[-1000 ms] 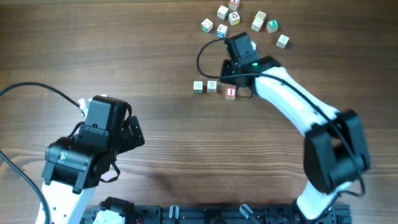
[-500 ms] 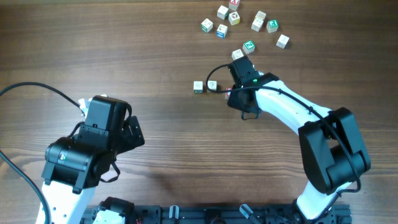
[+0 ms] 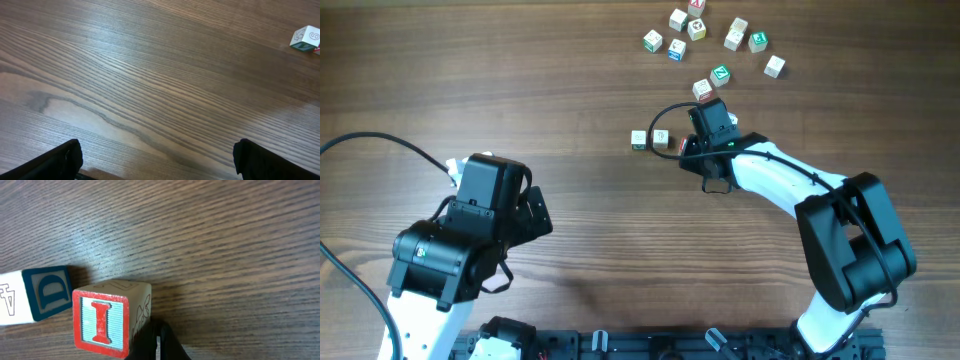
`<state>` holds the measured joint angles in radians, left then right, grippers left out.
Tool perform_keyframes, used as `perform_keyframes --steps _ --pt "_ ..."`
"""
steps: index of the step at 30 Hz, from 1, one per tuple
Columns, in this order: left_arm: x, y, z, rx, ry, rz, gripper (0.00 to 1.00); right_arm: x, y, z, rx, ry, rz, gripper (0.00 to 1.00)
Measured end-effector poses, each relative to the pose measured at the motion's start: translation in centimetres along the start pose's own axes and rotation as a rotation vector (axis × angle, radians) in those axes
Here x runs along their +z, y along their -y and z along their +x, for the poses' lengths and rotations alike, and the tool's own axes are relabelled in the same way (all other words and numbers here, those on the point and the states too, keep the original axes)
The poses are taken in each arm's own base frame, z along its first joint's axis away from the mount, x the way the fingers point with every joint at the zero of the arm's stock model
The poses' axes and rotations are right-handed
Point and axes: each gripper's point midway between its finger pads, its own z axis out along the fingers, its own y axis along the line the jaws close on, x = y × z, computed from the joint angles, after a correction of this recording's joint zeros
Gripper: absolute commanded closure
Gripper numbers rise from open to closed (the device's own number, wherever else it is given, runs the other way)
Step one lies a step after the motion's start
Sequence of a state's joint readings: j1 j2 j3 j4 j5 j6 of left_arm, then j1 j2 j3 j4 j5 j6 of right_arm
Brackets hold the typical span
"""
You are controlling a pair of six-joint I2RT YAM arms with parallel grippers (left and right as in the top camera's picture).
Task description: Form a horizontal line
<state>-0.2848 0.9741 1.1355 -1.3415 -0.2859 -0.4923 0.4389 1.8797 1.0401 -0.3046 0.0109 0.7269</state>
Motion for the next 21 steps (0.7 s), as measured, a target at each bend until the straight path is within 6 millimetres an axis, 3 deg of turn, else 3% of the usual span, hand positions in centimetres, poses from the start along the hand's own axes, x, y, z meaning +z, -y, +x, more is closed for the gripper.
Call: perform_keyframes --steps 18,21 --pt "0.0 0.0 0.0 0.0 0.0 0.0 0.0 -0.3 -2.3 -3.5 -0.077 0.154 -0.085 0.91" --pt "0.0 0.0 0.0 0.0 0.0 0.0 0.0 -0.4 -2.6 -4.0 -0.097 0.178 -0.093 0.95"
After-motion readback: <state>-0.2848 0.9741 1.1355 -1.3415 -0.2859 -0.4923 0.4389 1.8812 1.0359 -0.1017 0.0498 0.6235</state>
